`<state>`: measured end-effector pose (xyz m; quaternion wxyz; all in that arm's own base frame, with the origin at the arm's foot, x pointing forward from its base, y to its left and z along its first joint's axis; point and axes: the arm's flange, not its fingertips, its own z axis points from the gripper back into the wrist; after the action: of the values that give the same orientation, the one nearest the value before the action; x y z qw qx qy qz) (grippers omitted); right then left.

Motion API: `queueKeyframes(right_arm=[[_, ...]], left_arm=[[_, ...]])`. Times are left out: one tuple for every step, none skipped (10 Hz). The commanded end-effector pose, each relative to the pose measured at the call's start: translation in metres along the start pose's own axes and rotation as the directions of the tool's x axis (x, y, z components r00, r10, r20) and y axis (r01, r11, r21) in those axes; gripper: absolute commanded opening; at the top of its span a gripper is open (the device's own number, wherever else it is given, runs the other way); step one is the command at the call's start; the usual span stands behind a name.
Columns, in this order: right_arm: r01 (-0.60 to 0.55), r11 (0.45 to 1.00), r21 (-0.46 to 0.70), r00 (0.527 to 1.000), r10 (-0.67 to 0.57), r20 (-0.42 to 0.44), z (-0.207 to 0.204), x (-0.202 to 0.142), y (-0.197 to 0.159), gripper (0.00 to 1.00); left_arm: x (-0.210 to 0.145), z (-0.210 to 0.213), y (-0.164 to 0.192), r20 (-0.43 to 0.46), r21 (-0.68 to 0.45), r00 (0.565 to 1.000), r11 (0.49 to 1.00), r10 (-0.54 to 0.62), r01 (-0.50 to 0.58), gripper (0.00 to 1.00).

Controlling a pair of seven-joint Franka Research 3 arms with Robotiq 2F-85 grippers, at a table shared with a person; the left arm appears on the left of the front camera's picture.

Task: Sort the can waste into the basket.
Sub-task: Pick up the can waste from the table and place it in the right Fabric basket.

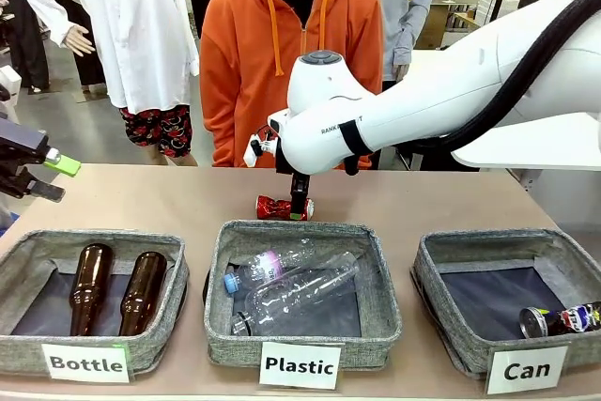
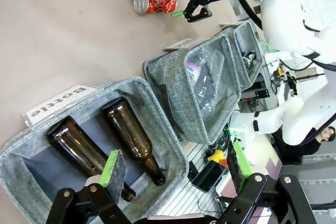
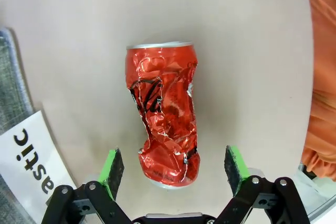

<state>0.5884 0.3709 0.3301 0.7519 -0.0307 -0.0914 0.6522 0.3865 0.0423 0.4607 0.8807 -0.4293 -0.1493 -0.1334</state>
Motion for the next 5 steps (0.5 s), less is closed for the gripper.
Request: queueKeyframes(right_arm=[[-0.04,0.999,0.018,0.998,0.04,0.04,-0.01,-0.003,-0.013,1.0],[-0.037,0.999,0.038,0.998,0.035,0.049,-0.017,-0.003,-0.016,1.0],[-0.036,0.998,0.056,0.998,0.033,0.05,-0.023,-0.003,-0.018,1.0],[-0.028,0.997,0.074,0.998,0.024,0.056,-0.028,-0.003,-0.02,1.0],[-0.018,0.995,0.095,0.999,0.014,0.051,-0.031,-0.003,-0.02,1.0]], left_arm=[[0.0,0.003,-0.002,-0.009,0.003,1.0,1.0,0.009,-0.009,1.0],[0.0,0.003,-0.002,-0.009,0.003,1.0,1.0,0.009,-0.009,1.0],[0.0,0.003,-0.002,-0.009,0.003,1.0,1.0,0.009,-0.009,1.0],[0.0,0.003,-0.002,-0.009,0.003,1.0,1.0,0.009,-0.009,1.0],[0.0,0.003,-0.002,-0.009,0.003,1.0,1.0,0.009,-0.009,1.0]])
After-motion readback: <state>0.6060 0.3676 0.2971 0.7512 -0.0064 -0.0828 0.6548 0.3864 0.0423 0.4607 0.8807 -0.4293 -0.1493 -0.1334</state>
